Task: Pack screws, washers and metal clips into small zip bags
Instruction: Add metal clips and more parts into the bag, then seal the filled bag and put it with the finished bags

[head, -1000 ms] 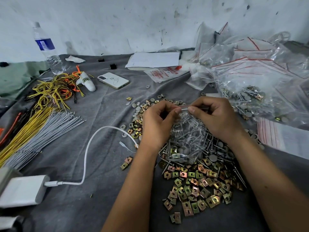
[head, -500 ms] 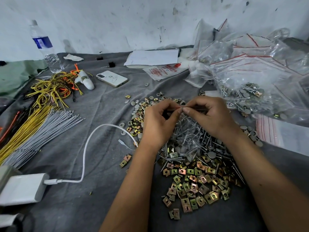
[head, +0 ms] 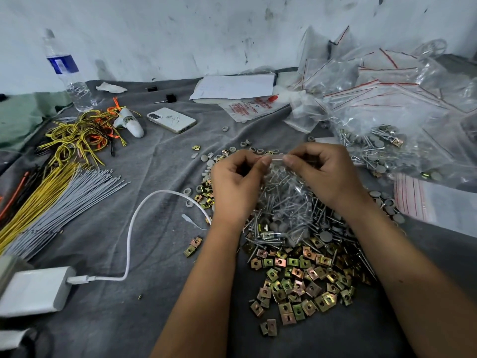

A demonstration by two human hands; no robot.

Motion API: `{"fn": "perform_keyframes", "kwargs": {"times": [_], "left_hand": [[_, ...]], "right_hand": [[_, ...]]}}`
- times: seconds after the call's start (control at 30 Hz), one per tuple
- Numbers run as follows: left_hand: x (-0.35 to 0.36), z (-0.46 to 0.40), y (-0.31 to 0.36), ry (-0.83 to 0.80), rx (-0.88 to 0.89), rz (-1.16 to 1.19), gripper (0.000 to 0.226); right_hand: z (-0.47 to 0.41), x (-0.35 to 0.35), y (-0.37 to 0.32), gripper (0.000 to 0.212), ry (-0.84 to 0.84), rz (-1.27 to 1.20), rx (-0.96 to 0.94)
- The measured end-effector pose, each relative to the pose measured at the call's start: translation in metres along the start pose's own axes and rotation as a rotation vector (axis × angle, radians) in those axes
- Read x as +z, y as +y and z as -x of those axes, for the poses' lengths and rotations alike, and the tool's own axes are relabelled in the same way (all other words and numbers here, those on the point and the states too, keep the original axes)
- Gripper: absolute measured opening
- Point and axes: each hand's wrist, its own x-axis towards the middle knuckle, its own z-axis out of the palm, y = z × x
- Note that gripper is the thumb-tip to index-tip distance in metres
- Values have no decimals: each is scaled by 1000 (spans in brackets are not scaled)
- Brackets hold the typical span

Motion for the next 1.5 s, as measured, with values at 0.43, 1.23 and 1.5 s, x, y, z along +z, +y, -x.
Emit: {"fn": "perform_keyframes", "kwargs": {"times": [0.43, 1.23, 1.5], "left_hand": [[2, 2, 6, -264, -65, 45, 26], [16, 7, 8, 5, 73, -176, 30], [66, -20, 26, -13, 69, -285, 29]], "right_hand": [[-3, -13, 0, 7, 280, -291, 79], [3, 6, -7, 25, 197, 78, 20], [-13, -25, 2, 26, 379, 224, 80]]}}
